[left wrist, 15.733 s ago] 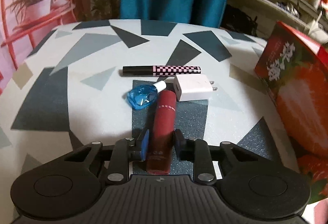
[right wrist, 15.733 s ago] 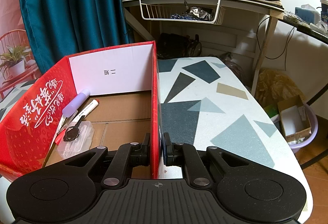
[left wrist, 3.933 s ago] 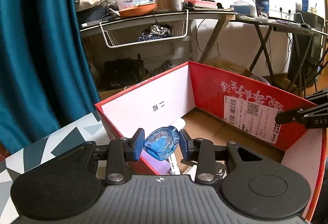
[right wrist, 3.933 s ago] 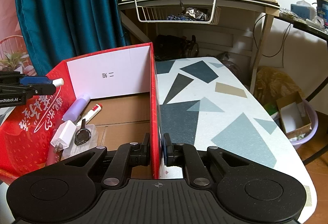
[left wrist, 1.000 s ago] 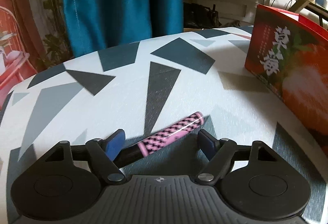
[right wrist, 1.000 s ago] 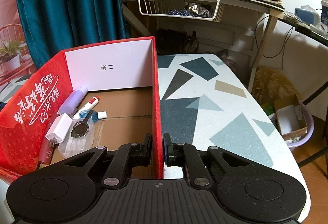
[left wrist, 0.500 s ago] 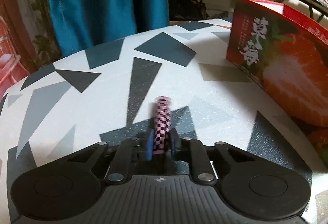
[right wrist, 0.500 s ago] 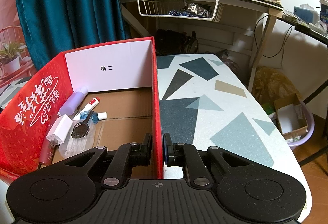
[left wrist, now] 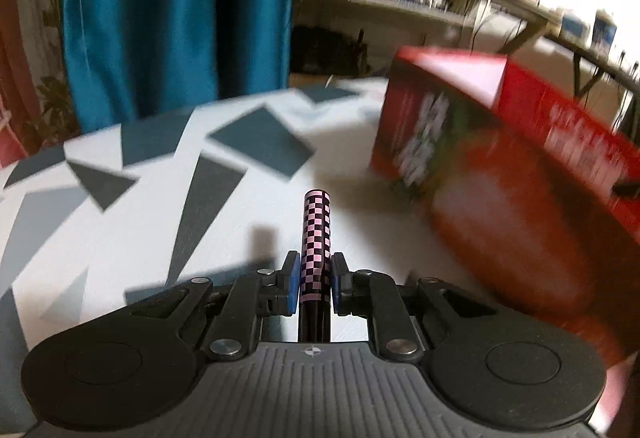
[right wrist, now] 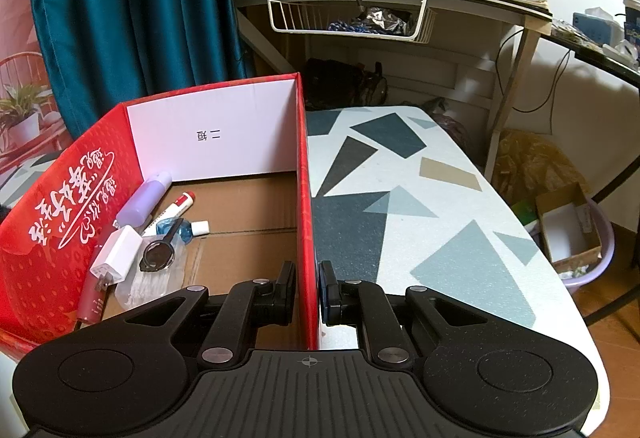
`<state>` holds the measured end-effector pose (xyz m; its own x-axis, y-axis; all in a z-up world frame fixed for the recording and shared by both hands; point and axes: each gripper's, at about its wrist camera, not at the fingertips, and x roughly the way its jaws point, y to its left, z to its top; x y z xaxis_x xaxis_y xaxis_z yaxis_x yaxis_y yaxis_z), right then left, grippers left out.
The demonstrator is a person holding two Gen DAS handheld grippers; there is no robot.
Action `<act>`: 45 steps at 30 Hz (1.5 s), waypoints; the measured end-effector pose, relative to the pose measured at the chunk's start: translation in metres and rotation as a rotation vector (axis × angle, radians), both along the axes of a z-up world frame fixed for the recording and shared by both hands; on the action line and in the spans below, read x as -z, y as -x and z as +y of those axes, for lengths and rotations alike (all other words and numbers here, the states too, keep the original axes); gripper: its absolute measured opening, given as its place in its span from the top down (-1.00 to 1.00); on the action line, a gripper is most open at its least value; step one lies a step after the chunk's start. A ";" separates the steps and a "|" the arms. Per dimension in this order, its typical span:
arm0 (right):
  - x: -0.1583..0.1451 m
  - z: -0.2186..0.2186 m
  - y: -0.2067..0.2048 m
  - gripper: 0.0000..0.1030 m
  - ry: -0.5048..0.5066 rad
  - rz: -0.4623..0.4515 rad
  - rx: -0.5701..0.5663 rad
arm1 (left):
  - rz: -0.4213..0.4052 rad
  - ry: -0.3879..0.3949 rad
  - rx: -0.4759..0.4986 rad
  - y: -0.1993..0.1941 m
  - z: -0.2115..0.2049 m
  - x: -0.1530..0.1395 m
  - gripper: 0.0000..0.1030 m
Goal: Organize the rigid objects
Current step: 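Carry the mascara with the left gripper into the red box and release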
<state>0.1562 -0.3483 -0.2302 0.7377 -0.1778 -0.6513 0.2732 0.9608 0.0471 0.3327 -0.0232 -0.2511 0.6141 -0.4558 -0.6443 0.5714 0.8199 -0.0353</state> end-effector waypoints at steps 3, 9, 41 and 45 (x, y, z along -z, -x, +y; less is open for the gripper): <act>0.000 0.001 0.000 0.78 -0.001 -0.002 0.003 | -0.029 0.079 0.001 0.004 -0.010 -0.021 0.67; 0.000 0.001 0.000 0.78 0.000 -0.002 0.004 | -0.035 0.211 0.083 0.011 -0.053 -0.057 0.67; -0.001 0.001 0.000 0.80 0.008 0.005 0.001 | -0.034 0.102 0.145 -0.008 -0.144 -0.051 0.02; -0.002 0.001 -0.002 0.80 0.002 0.018 0.006 | -0.066 0.123 0.102 0.002 -0.136 -0.069 -0.78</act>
<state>0.1584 -0.3473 -0.2283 0.7250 -0.1835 -0.6638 0.2797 0.9592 0.0404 0.3304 -0.1593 -0.1819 0.6001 -0.5906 -0.5395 0.6557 0.7495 -0.0912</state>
